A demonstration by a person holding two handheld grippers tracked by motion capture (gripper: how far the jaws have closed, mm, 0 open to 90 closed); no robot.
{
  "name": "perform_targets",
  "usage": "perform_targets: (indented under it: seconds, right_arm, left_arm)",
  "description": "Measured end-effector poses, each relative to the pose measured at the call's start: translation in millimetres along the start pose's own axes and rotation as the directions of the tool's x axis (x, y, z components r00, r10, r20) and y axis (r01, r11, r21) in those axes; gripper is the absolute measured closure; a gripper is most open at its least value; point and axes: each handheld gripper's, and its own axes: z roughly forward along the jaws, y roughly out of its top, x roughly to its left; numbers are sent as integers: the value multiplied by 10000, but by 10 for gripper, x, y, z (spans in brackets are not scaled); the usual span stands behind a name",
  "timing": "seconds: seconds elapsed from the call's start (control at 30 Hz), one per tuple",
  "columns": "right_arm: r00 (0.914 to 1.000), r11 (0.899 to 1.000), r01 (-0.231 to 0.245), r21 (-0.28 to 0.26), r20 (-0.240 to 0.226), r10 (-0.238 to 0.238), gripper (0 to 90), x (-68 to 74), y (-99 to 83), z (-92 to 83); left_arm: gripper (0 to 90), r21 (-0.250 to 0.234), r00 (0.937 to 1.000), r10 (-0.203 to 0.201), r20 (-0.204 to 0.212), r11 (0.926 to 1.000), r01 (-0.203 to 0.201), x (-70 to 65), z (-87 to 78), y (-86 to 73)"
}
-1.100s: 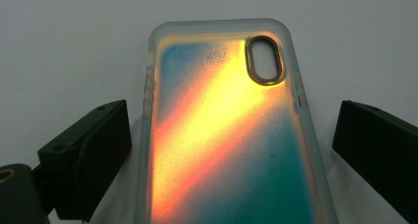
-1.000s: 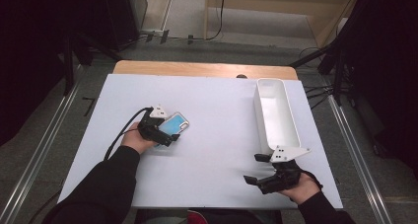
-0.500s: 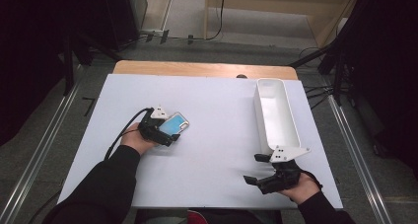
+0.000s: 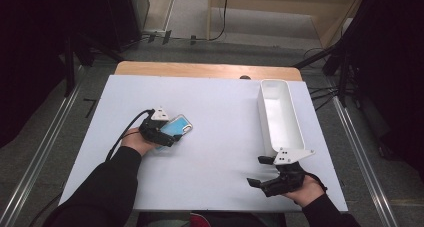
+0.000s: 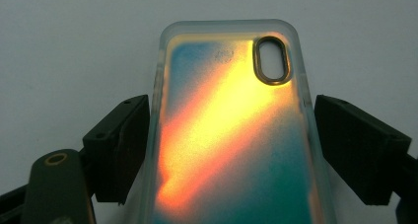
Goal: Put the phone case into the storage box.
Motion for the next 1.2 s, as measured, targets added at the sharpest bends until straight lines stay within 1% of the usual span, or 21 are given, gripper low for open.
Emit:
perform_targets:
  seconds: [0.27, 0.33, 0.47, 0.57, 0.67, 0.7, 0.73, 0.77, 0.87, 0.9, 0.97, 1.03, 1.13, 1.2]
  right_arm:
    - [10000, 10000, 12, 17, -31, -12, 140, 2, 0, -1]
    - [10000, 10000, 31, 4, -29, -31, 140, 3, 1, -1]
    - [10000, 10000, -1, 50, -63, 1, 140, 6, 0, -1]
    - [10000, 10000, 30, 38, -80, -30, 140, 5, 1, -1]
    - [10000, 10000, -5, 32, -55, 5, 140, 8, 0, 3]
    - [10000, 10000, 6, 37, -58, -5, 141, 8, 0, 3]
    - [10000, 10000, 23, 26, -63, -23, 140, 7, 0, 4]
    - [10000, 10000, 22, 27, -78, -22, 140, 8, 0, 3]
    - [10000, 10000, 3, 48, -59, -3, 140, 8, 0, 4]
    - [10000, 10000, 11, 71, -77, -11, 140, 7, 0, 3]
    - [10000, 10000, 10, 75, -67, -9, 140, 8, 1, 3]
    - [10000, 10000, 13, 74, -70, -13, 140, 8, 1, 3]
    - [10000, 10000, 18, 79, -77, -17, 140, 7, 0, 3]
    - [10000, 10000, 12, 76, -69, -11, 140, 8, 0, 3]
  left_arm:
    - [165, -3, 10000, -31, -4, 10000, 31, 11, -7, 4]
    - [166, -12, 9998, -172, 71, 9999, 172, 20, -14, 10]
    - [166, 19, 9996, -276, 78, 9996, 276, 25, -26, 18]
    - [165, 48, 9991, -382, 173, 9993, 381, 42, -63, 33]
    - [165, -49, 9983, -538, 234, 9985, 540, 35, -108, 53]
    - [165, -171, 9981, -570, 239, 9982, 574, 30, -123, 62]
    - [166, -185, 9982, -539, 280, 9983, 544, 26, -146, 73]
    - [165, -313, 9982, -539, 271, 9980, 547, 16, -162, 83]
    - [165, -500, 9976, -583, 374, 9969, 601, -15, -218, 116]
    - [165, -532, 9978, -516, 409, 9971, 537, -23, -234, 127]
    - [165, -599, 9974, -568, 436, 9964, 594, -48, -263, 146]
    - [165, -683, 9975, -522, 486, 9961, 554, -66, -286, 162]
    - [165, -827, 9964, -515, 677, 9949, 571, -100, -306, 178]
    - [165, -841, 9954, -528, 797, 9947, 595, -125, -317, 191]
